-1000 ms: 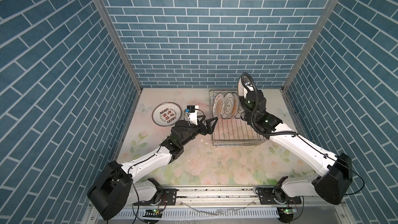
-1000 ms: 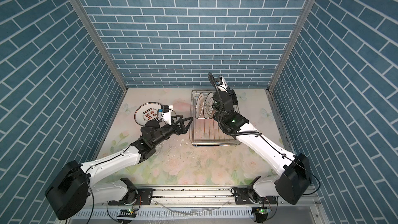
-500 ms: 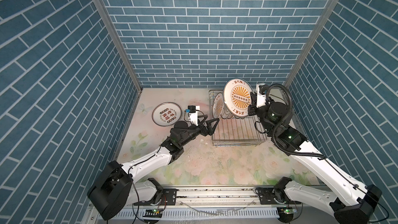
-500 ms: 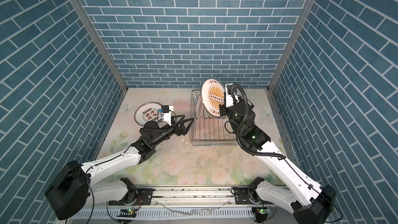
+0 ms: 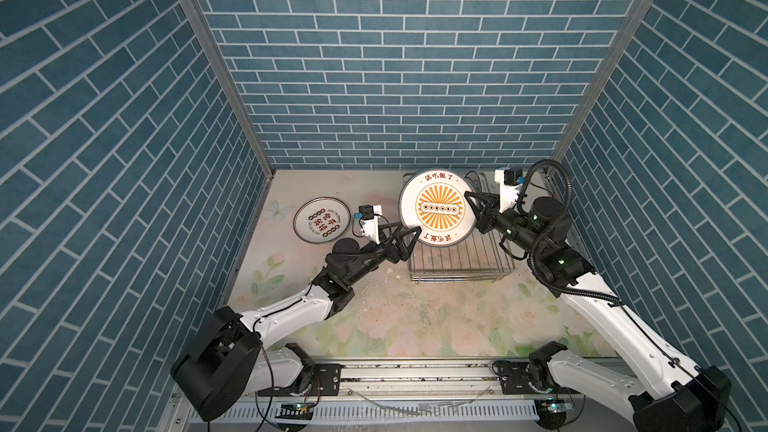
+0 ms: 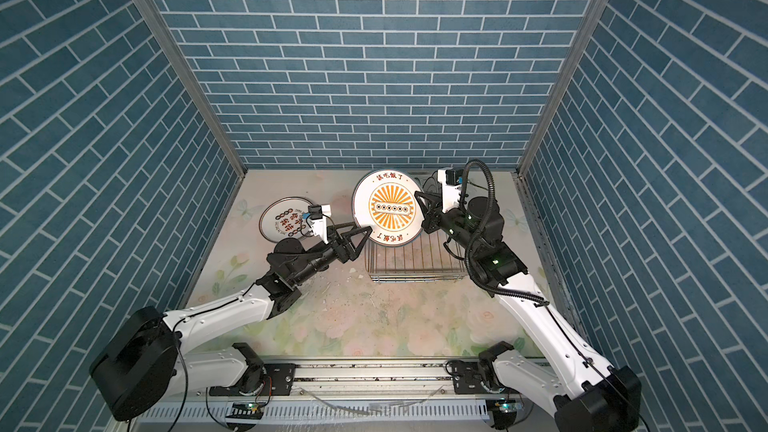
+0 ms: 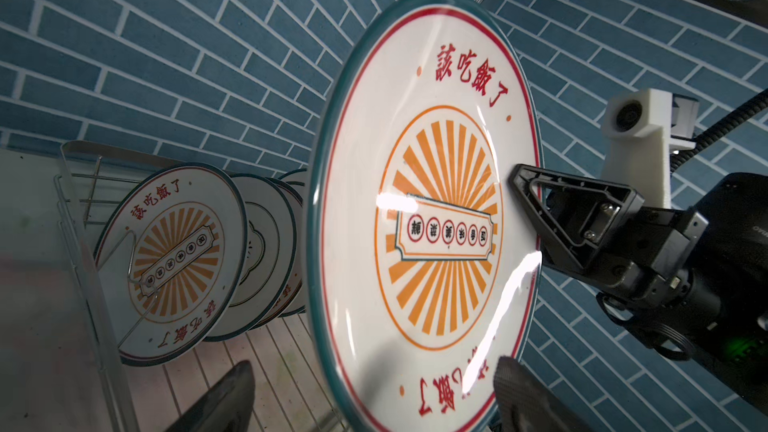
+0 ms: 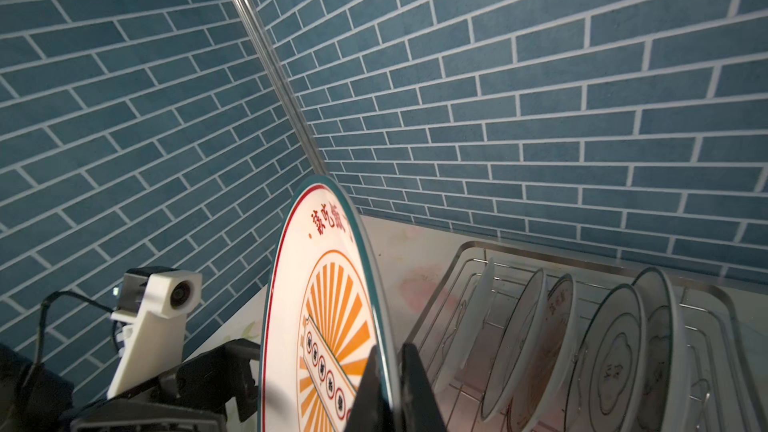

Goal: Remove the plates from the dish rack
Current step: 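Swing the held plate toward the left gripper while the left gripper waits, then grasp the sunburst plate rim with the left gripper while the right gripper holds it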

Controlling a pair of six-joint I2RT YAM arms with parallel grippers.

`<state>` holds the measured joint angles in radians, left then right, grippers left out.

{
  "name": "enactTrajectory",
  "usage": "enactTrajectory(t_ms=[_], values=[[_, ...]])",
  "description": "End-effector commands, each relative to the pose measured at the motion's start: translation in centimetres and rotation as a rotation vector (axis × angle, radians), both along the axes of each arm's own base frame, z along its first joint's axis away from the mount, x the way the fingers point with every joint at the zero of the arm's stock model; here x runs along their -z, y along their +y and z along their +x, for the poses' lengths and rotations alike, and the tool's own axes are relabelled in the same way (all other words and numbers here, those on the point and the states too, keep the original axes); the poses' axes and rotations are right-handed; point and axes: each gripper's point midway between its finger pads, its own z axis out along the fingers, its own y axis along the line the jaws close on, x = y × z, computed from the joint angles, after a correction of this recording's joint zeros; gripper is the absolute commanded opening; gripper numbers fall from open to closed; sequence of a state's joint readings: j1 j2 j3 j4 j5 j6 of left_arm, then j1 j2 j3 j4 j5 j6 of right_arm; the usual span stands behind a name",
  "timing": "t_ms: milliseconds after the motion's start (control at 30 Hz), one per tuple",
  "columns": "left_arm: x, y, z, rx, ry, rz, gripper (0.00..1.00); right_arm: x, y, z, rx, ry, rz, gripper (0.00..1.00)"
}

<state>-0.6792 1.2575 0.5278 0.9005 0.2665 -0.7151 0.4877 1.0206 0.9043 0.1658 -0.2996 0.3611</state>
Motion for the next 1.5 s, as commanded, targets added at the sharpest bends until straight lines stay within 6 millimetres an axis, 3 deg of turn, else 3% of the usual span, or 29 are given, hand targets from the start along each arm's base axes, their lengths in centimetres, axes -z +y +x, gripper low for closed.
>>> enactTrajectory(t_ms=[0, 67, 267, 633, 1000, 1033, 1100, 1133, 1467], values=[[-0.9, -0.2, -0.3, 0.018, -0.020, -0.050, 0.81, -3.3, 0.4, -1.8, -0.087, -0.073, 0.120, 0.02], [-0.8, -0.2, -0.2, 0.014, -0.007, -0.059, 0.61, -3.1, 0.2, -1.8, -0.076, -0.075, 0.116, 0.02], [0.1, 0.0, 0.3, -0.010, 0.036, -0.051, 0.29, -2.8, 0.6, -1.7, -0.097, -0.072, 0.103, 0.02], [0.8, -0.3, 0.6, -0.014, 0.072, -0.031, 0.00, -1.1, 0.9, 0.0, -0.063, -0.057, 0.064, 0.03], [1.2, 0.3, 1.2, -0.051, 0.096, -0.078, 0.00, 0.5, 2.8, 0.3, -0.161, 0.006, 0.041, 0.24], [1.1, 0.3, 1.2, -0.050, 0.096, -0.091, 0.00, 0.6, 3.0, 0.2, -0.175, 0.011, 0.039, 0.31], [1.0, 0.2, 1.2, -0.047, 0.094, -0.108, 0.00, 0.7, 3.1, 0.2, -0.178, 0.033, 0.036, 0.66], [0.9, 0.2, 1.3, -0.045, 0.096, -0.118, 0.00, 0.8, 3.1, 0.3, -0.177, 0.049, 0.034, 0.96], [0.8, 0.1, 1.0, -0.021, 0.106, -0.170, 0.00, 0.5, 1.9, -0.4, -0.126, 0.039, 0.036, 0.99]])
